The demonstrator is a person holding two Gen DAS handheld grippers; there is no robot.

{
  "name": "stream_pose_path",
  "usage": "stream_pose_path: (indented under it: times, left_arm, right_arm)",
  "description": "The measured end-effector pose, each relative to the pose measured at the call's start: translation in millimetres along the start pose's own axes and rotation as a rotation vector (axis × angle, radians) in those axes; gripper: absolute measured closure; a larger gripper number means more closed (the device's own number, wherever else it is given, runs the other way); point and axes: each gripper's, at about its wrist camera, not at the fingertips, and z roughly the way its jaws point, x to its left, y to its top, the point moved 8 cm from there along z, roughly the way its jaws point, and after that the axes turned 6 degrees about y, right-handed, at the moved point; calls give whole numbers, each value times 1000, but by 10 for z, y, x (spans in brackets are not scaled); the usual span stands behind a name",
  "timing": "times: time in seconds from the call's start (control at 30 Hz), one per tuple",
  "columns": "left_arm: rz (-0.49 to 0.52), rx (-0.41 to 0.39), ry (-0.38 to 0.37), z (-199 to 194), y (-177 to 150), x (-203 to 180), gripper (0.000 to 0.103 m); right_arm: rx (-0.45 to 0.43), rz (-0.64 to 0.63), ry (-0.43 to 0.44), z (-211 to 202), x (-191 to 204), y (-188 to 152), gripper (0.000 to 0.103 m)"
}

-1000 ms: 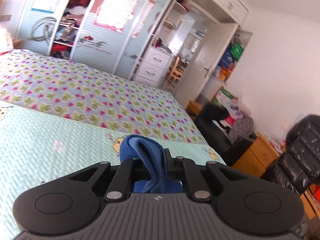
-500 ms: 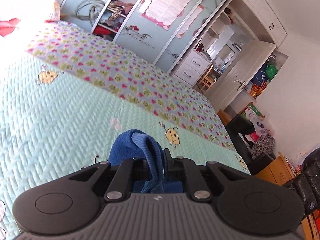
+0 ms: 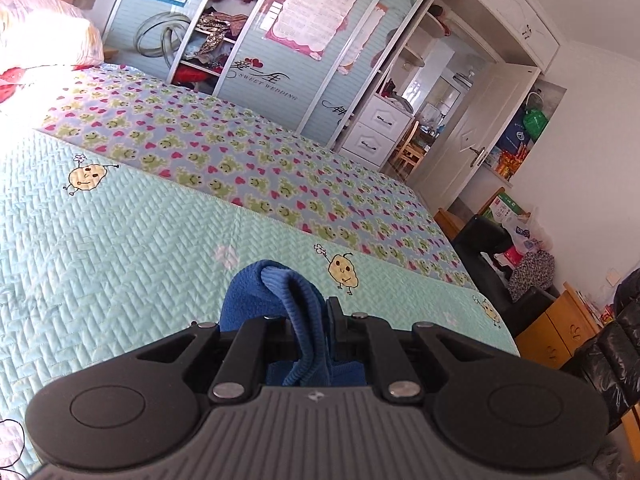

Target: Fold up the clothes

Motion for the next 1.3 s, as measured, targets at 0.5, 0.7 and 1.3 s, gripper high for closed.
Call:
stream_pose_path:
  times: [0.5, 0.7, 1.3]
  left_arm:
    - [37, 55, -10, 89, -249, -36, 93]
    - [36, 70, -26, 105, -312, -77, 93]
    - [277, 17, -82, -165, -392, -545, 93]
  right_arm:
    - [-259, 558, 337, -393, -763, -19, 39]
    - [-222, 582, 479, -133, -565, 186, 38]
    - [-261, 787, 524, 9, -848, 113, 50]
